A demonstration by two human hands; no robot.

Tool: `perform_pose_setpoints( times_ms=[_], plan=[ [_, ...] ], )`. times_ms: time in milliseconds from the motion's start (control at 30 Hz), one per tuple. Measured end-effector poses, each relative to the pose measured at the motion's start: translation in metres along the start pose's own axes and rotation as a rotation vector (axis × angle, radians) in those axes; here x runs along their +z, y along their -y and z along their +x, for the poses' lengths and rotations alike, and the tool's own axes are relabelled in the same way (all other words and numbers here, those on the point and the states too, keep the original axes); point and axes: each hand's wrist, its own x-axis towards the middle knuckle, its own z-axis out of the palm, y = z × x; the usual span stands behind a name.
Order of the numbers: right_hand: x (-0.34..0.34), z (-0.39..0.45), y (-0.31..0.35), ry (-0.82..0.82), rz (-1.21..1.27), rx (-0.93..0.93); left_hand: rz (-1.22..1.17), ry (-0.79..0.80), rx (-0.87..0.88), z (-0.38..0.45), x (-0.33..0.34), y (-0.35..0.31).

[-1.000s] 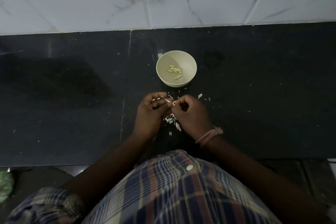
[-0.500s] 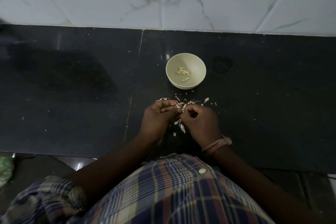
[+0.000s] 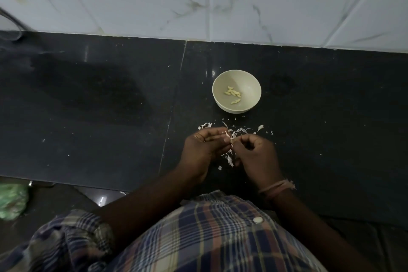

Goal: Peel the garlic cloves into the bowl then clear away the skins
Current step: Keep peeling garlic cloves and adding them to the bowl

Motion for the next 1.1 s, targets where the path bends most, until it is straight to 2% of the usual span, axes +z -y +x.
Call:
perform_pose_setpoints(
  times_ms=[233, 533, 700, 867, 1100],
  plan=[
    [-0.001, 0.004, 0.002, 0.049, -0.080, -0.033, -0.035, -0.017, 0.020, 0.001, 0.003, -0.001],
    [-0.005, 0.016, -0.006, 0.091, 0.003, -0.001, -0.121, -0.027, -0.029, 0.000, 0.011, 0.002],
    [-0.011, 0.022, -0.013, 0.124, -0.049, -0.017, -0.138, -0.060, -0.045, -0.001, 0.017, 0.009],
    [-0.008, 0.017, -0.017, 0.121, -0.162, -0.121, -0.133, -0.065, -0.059, -0.002, 0.014, 0.010],
    [-0.009, 0.014, -0.015, 0.173, -0.265, -0.262, -0.195, -0.039, -0.214, 0.002, 0.005, 0.001]
  ],
)
